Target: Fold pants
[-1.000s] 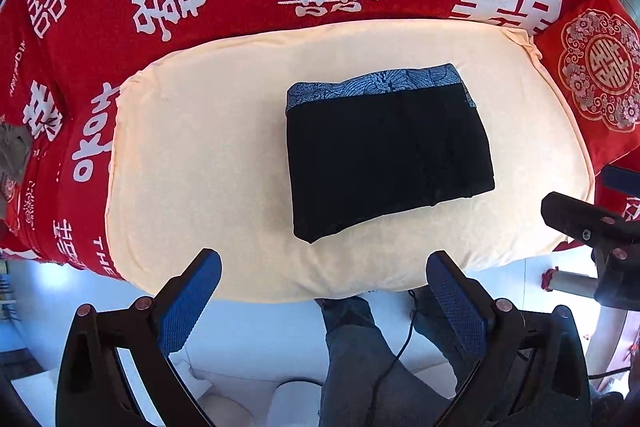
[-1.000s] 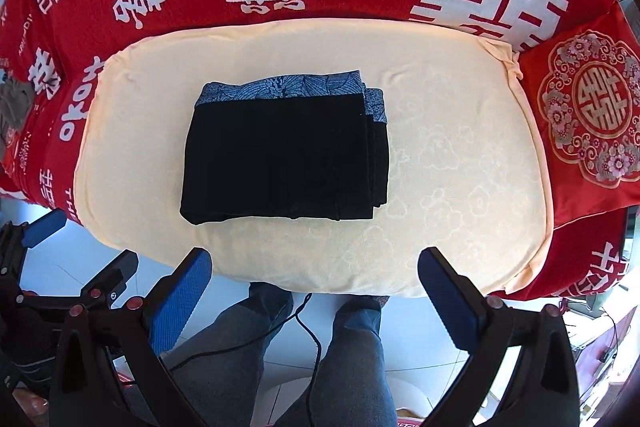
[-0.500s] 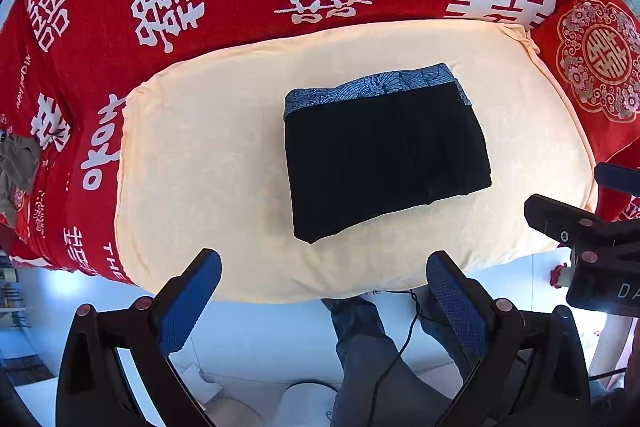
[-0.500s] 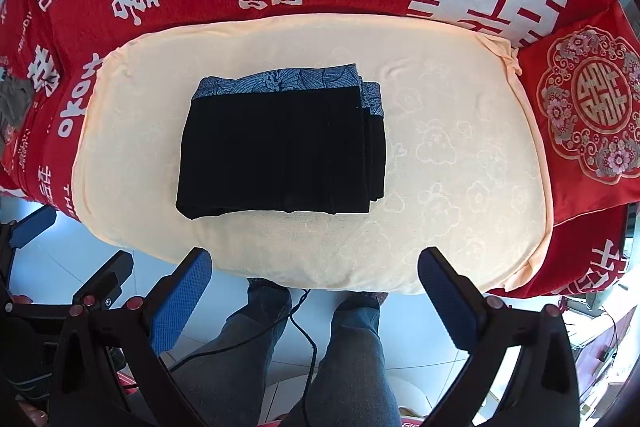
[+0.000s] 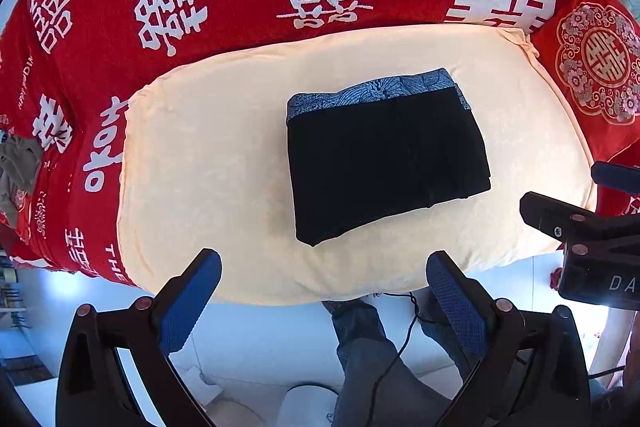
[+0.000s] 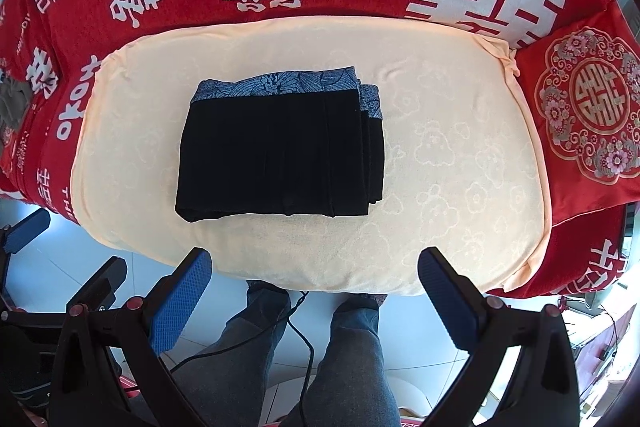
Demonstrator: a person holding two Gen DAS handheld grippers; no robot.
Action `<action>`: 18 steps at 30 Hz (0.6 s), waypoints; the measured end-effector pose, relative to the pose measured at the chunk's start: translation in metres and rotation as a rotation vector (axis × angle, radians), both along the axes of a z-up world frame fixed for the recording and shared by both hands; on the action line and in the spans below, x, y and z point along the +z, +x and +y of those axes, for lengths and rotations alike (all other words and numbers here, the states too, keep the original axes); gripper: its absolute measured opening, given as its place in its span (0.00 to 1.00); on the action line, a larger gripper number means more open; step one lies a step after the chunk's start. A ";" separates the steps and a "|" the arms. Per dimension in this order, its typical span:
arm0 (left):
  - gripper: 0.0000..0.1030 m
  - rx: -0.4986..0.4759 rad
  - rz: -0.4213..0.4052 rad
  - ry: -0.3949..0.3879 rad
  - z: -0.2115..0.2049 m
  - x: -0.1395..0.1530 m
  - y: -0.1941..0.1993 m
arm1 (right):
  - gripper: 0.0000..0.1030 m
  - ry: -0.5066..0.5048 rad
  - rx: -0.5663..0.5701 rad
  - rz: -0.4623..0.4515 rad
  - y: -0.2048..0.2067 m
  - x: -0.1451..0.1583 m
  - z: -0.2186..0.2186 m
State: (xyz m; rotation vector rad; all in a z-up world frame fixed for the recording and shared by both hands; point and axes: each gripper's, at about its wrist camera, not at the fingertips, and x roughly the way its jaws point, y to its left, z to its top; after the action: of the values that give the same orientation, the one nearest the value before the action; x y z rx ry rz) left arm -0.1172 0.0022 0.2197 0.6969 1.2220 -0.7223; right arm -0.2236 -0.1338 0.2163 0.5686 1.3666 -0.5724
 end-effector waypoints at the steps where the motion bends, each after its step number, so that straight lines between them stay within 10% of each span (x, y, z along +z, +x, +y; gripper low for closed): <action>1: 1.00 0.000 0.001 -0.001 0.000 0.000 0.000 | 1.00 0.000 0.000 0.000 0.000 0.000 0.000; 18: 1.00 -0.012 0.009 -0.009 -0.003 0.000 0.000 | 1.00 -0.004 -0.007 0.006 0.001 0.000 -0.003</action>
State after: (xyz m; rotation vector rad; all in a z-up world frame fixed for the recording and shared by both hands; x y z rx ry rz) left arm -0.1171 -0.0008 0.2197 0.6947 1.2233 -0.7413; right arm -0.2225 -0.1373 0.2161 0.5694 1.3691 -0.5823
